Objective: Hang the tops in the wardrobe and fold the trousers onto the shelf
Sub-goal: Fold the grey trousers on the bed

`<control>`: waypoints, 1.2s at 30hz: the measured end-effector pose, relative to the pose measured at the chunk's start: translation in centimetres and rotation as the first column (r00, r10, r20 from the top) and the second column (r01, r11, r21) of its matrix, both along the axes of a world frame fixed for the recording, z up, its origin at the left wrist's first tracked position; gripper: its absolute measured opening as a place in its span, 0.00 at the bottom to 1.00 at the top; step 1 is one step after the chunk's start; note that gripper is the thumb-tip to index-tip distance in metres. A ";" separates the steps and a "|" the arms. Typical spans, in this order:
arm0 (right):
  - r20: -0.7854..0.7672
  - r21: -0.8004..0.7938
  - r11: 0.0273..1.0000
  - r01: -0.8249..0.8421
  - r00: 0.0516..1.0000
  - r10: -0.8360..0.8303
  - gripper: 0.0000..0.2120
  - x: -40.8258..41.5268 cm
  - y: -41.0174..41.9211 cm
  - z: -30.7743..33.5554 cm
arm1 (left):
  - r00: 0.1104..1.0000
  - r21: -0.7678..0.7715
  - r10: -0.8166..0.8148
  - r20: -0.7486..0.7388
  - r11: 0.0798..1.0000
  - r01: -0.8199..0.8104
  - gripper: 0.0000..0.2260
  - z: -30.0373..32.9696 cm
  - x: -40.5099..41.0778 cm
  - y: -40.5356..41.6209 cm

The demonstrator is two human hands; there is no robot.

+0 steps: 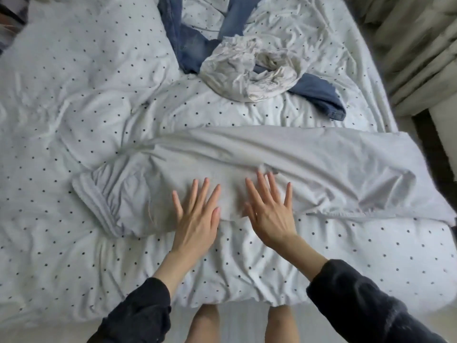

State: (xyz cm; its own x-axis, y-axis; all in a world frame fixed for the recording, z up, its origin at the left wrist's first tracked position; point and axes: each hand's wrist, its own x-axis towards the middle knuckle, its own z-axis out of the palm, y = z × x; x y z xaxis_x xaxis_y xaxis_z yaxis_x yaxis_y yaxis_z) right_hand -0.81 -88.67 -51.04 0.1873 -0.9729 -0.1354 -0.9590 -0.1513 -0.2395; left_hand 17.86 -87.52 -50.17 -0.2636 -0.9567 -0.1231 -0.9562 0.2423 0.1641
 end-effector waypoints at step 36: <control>-0.168 -0.125 0.823 -0.554 0.829 0.533 0.42 31.2 -3.6 -5.2 | 0.309 0.697 0.806 -0.505 0.592 -0.405 0.19 -7.6 33.5 -2.1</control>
